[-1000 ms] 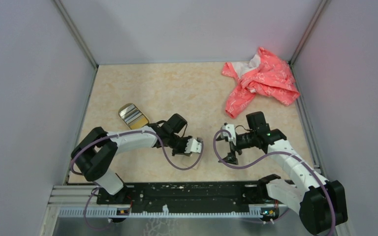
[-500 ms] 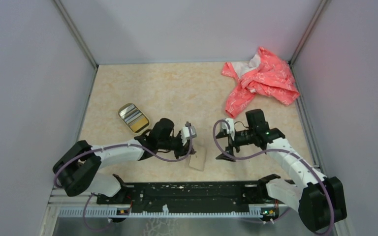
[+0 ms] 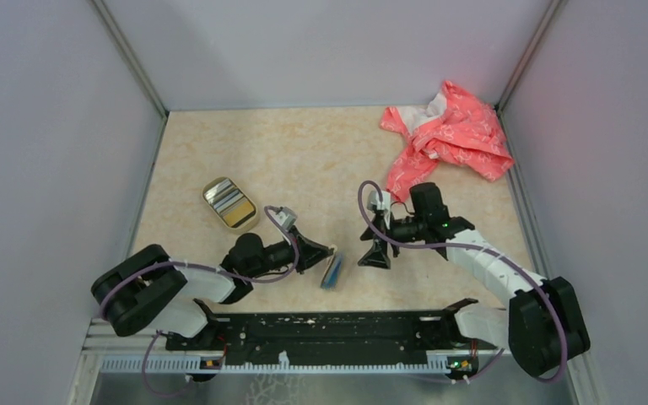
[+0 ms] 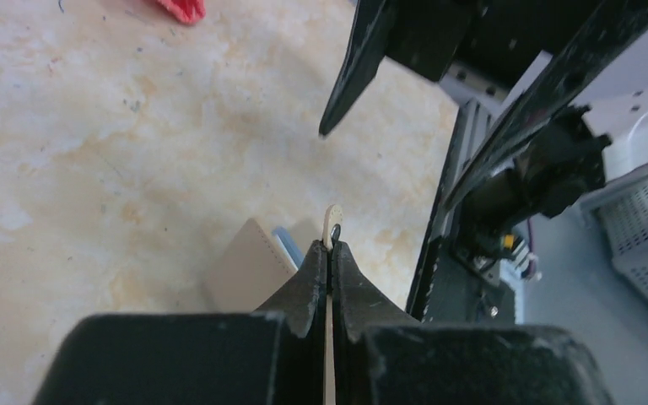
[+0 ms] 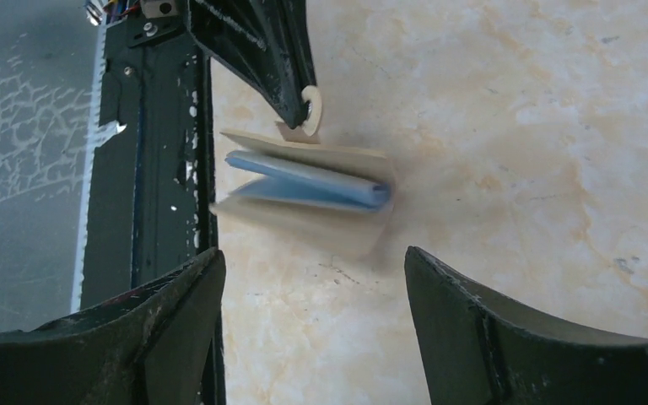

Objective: Put the credit cards into the card holder
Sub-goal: Open the card holder at the center of the board.

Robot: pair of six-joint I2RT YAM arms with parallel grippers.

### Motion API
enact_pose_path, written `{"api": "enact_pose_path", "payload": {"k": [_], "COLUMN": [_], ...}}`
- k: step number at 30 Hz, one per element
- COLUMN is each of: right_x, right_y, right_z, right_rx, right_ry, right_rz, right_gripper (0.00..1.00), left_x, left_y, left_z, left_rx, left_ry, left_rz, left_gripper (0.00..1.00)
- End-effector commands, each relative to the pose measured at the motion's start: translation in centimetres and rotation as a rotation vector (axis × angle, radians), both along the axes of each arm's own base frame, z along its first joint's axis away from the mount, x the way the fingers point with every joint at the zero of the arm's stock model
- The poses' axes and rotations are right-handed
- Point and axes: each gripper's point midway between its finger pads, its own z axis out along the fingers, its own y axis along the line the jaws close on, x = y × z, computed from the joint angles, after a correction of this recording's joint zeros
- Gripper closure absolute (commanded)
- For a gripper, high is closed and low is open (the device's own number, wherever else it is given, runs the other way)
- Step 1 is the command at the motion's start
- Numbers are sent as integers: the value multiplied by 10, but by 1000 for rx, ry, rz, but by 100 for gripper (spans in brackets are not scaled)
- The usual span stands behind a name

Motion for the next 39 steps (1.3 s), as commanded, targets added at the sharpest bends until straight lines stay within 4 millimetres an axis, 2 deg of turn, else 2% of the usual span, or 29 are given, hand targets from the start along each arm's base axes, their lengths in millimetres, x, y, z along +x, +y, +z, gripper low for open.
{"api": "enact_pose_path", "payload": {"k": [1,6,10,16,19,25,30,36,39], "right_x": [-1,9,22,34,37,37,29,6,1], "right_y": [17,25,21,22,25,28,31,41,48], "right_z": [-3,-8,-12,-17,-24,-36,-34,-35,-41], "right_rx": [0,-24,-63,-74,-82,-96,-75,-28,-40], "right_ry": [28,154,133,193,275,332,356,481,475], "right_rz": [7,-55,-123,-219,-252,-241,-199,-112,-87], "right_gripper": [23,24,24,23,26,44,60,60,60], "left_x": [12,25,31,40,45,49,47,40,40], "left_y": [-3,-12,-15,2,10,34,52,56,57], "left_z": [51,48,33,19,-2,-37,-58,-76,-82], "left_rx": [-252,-288,-271,-236,-168,-25,91,156,190], "left_ry": [30,67,92,110,194,314,345,366,369], "left_rz": [91,145,167,275,348,489,554,542,546], "left_gripper": [100,100,100,100,100,100,100,100,100]}}
